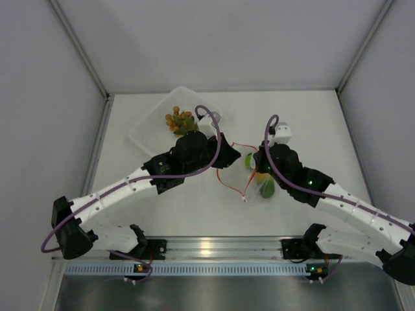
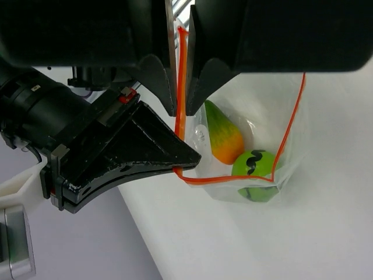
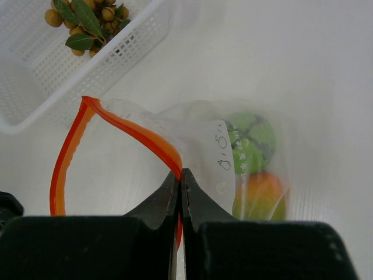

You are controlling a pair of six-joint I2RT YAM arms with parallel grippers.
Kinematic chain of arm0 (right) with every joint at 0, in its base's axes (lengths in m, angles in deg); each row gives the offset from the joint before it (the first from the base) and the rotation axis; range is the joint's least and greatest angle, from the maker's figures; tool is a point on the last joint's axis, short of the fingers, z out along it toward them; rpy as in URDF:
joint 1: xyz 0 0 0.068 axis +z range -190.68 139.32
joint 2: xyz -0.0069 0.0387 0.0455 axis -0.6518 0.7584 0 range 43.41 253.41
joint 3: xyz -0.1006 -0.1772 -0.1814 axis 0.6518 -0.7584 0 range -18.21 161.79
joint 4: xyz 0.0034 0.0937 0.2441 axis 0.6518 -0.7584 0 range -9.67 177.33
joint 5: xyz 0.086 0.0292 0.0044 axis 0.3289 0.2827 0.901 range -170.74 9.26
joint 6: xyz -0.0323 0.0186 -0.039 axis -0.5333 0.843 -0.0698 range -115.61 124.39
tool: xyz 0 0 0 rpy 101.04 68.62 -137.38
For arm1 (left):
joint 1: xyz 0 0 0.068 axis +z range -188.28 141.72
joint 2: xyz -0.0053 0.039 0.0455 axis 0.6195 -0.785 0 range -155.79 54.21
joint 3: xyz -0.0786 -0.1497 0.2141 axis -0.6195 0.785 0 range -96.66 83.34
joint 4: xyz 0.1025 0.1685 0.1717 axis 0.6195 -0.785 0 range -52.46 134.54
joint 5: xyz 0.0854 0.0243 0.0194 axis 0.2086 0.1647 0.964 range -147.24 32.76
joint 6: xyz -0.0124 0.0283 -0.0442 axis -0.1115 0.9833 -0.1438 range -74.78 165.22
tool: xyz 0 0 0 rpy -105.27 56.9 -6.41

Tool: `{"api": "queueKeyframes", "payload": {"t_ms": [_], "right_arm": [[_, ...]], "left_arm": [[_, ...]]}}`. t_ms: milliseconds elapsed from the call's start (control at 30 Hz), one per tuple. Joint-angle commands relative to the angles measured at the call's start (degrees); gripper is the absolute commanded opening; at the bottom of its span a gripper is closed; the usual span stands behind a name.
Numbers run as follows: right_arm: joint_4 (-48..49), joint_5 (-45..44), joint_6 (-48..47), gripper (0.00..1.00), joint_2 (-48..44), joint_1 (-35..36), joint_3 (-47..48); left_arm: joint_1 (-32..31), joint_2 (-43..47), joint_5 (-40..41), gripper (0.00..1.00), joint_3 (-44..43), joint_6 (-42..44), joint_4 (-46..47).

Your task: Open the zip-top bag and remove the fake food

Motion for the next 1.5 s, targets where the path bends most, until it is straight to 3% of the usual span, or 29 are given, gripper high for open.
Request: {"api": "queueKeyframes", "payload": {"t_ms": [0, 333, 667, 800, 1000, 1200, 1467], "right_arm": [[2.0, -1.0, 2.2, 0.0, -1.5, -0.6, 2.5], [1.4, 0.1, 2.6, 0.0, -6.2, -1.4, 0.8], [-0.4, 5.1, 1.6, 0.0, -6.8, -7.8, 1.2], [0.6, 8.6, 0.2, 0.0, -7.0, -9.1, 1.8], [5.5, 16.4, -2.8, 0.0, -10.1, -9.2, 0.4], [5.5, 17.9, -4.2, 0.0, -13.9, -9.1, -1.8], [3.6, 21.6, -6.4, 0.0, -13.0, -9.2, -0.6]], "left_arm": [[-2.1, -2.4, 3.3, 0.15, 1.9, -1.2, 10.0], [-4.5, -12.9, 6.5, 0.0, 3.4, -3.3, 17.9], [-11.4, -17.8, 15.6, 0.0, 3.2, 1.3, 20.5], [-12.3, -20.1, 15.4, 0.0, 3.9, 3.0, 22.1], [-12.3, -25.3, 14.9, 0.0, 1.8, 5.2, 21.8], [-12.3, -27.6, 19.2, 0.0, 0.9, 5.6, 19.1], [-12.1, -28.6, 23.6, 0.0, -2.5, 6.1, 9.6]]}}
